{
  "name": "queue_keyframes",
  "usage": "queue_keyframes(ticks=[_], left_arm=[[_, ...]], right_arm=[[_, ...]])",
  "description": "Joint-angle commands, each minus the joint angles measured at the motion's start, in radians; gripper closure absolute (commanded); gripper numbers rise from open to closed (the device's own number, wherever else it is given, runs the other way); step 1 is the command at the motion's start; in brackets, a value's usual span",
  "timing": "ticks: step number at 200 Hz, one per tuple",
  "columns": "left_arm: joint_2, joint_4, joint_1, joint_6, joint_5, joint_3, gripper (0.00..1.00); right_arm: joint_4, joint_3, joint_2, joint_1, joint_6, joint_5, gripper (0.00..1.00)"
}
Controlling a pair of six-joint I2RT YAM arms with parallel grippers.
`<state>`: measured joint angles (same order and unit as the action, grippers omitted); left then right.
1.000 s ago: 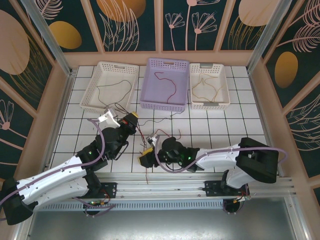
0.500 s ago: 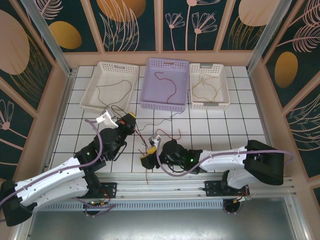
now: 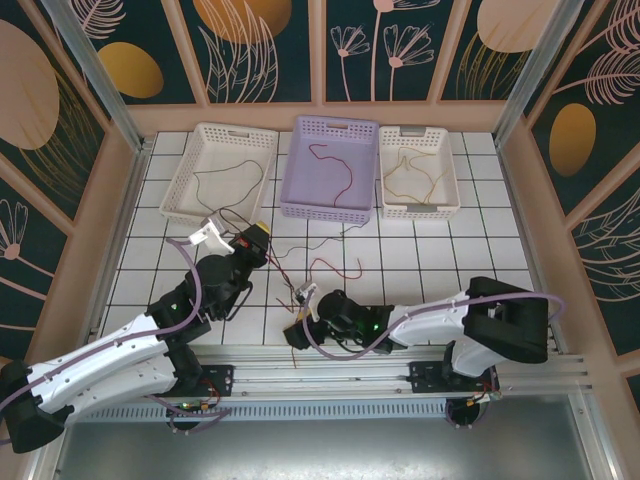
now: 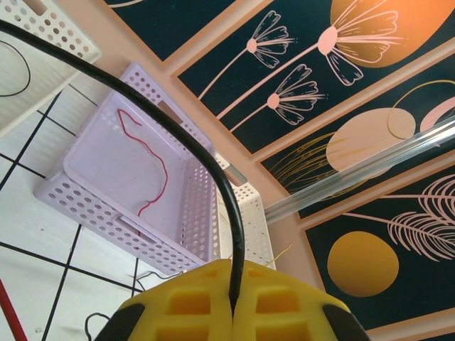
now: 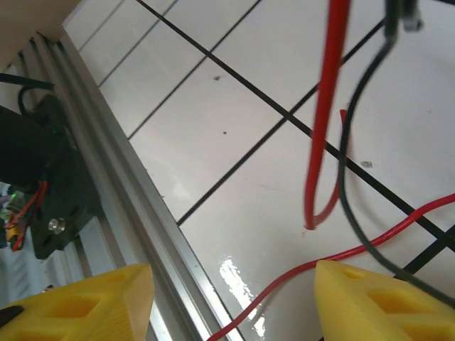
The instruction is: Untangle the cables
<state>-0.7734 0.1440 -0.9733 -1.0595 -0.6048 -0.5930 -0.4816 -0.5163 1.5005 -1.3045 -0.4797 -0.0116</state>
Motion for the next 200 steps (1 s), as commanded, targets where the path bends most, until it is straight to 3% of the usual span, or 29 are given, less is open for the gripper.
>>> queue_keyframes(ticks=[1,33,89,116,166,200], left_arm=[[0.003,0.001,0.001,0.01,-0.012,-0.025,1.0],[0.007,-0.004,0.002,0.012,-0.015,-0.025,1.0],[-0.008,0.013,0.002,0.008,-0.003,-0.028,1.0],[-0.004,0.008,0.001,0.011,0.0,-0.034,1.0],[0.034,-0.023,0.002,0.015,-0.021,-0.026,1.0],[0.08,-0.128,0.001,0.058,-0.075,-0.065,1.0]], right_arm=[[-0.017,-0.048,0.034,-0.009,-0.004,0.079,0.39],[0.023,-0.066,0.075,-0.007,-0.016,0.21,0.39],[-0.087,-0.071,0.112,-0.006,-0.022,0.329,0.42],[-0.134,-0.065,0.113,-0.003,-0.007,0.33,0.55],[-0.167,0.021,0.044,0.007,-0.03,0.345,1.0],[-0.109,0.128,-0.093,0.04,-0.08,0.377,1.0]])
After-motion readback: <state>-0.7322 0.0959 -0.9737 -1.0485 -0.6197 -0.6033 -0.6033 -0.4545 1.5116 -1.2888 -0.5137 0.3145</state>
